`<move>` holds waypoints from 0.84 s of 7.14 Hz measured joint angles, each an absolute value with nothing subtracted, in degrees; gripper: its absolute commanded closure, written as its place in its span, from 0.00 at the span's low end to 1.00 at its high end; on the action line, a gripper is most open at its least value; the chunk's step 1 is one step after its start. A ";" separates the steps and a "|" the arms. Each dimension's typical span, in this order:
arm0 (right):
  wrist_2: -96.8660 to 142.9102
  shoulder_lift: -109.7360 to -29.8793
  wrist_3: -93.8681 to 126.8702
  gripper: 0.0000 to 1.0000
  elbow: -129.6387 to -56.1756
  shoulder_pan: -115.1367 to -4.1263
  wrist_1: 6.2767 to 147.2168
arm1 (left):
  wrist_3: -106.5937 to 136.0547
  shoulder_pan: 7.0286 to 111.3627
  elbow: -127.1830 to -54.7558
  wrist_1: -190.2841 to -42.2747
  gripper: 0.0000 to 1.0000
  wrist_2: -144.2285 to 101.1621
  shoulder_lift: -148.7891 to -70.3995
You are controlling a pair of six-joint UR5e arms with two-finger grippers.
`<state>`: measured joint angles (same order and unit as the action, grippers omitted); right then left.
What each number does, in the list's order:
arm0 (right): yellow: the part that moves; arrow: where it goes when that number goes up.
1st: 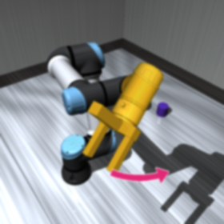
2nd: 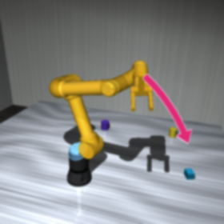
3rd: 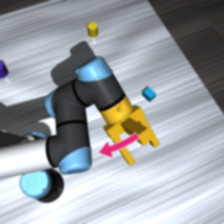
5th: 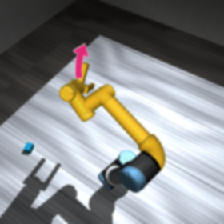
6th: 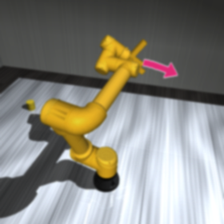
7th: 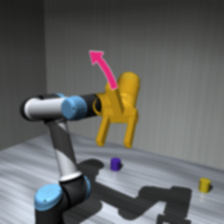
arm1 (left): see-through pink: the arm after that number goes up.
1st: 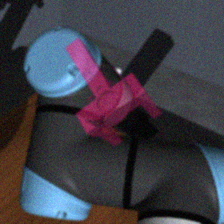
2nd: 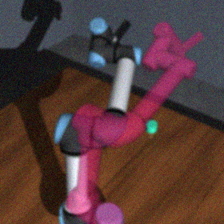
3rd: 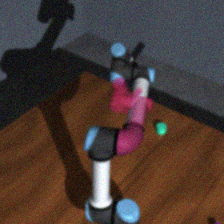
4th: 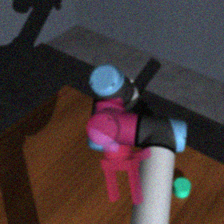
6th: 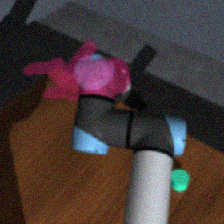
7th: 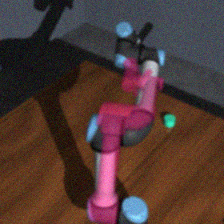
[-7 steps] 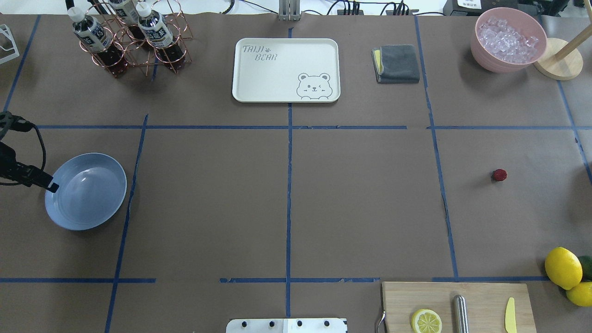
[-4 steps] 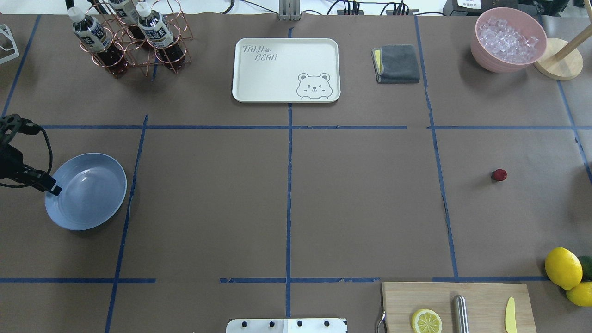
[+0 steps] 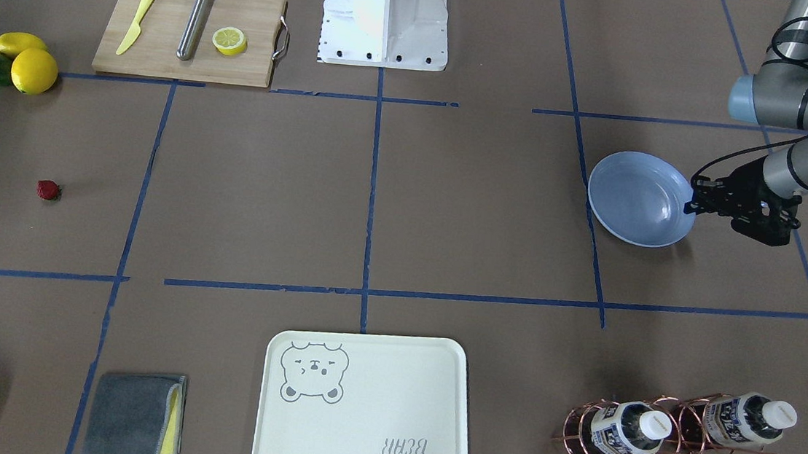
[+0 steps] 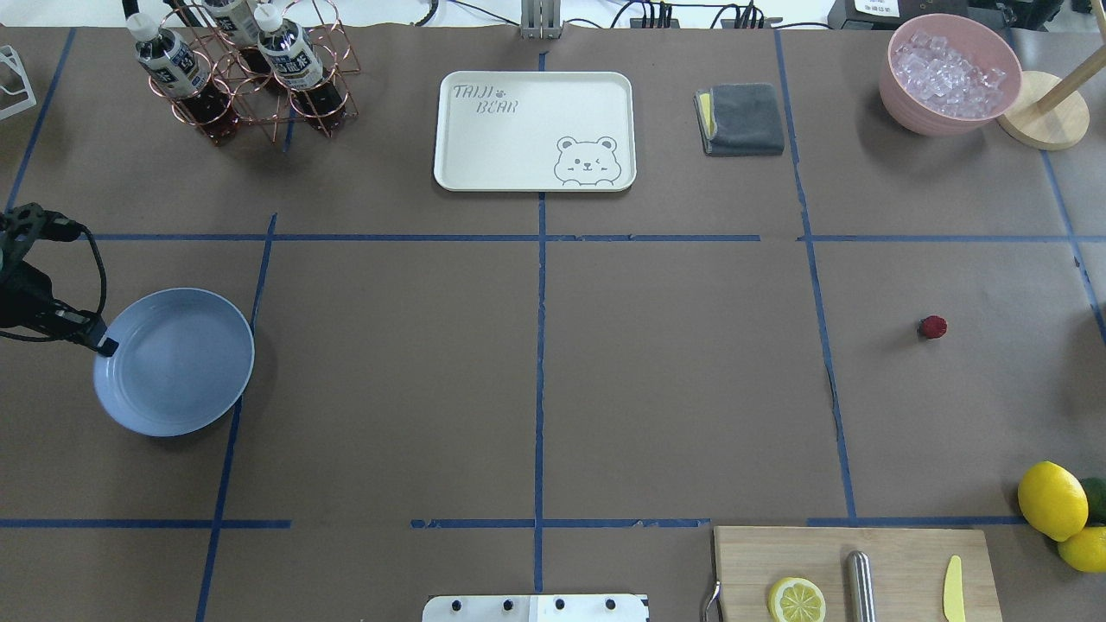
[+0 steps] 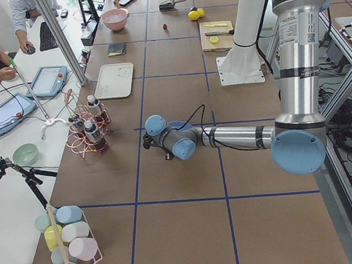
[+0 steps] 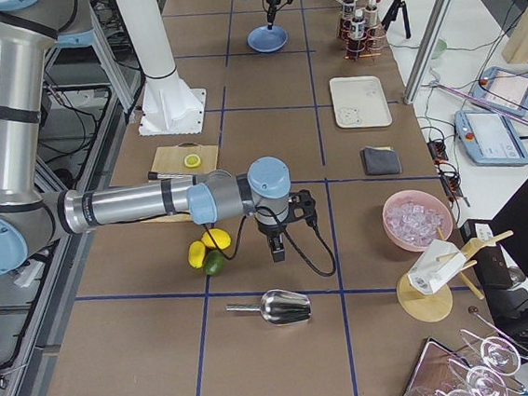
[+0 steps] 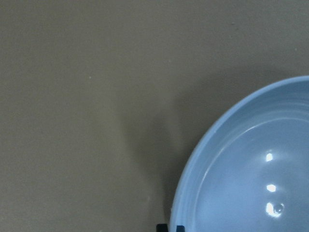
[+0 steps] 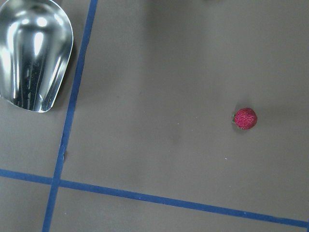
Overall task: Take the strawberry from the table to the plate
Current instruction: 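Reach the left gripper to the blue plate rim and grasp it, then slide the blue plate with the left gripper toward the table center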
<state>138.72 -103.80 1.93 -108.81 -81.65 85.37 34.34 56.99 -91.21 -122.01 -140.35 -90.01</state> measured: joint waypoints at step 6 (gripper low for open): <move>140.62 -103.80 2.01 0.00 -109.16 -81.65 85.17 | 71.76 41.58 -94.30 -122.18 1.00 -133.89 -111.61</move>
<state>140.62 -103.80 2.01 -109.16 -81.65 85.17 71.76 41.58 -94.30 -122.18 -133.89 -111.61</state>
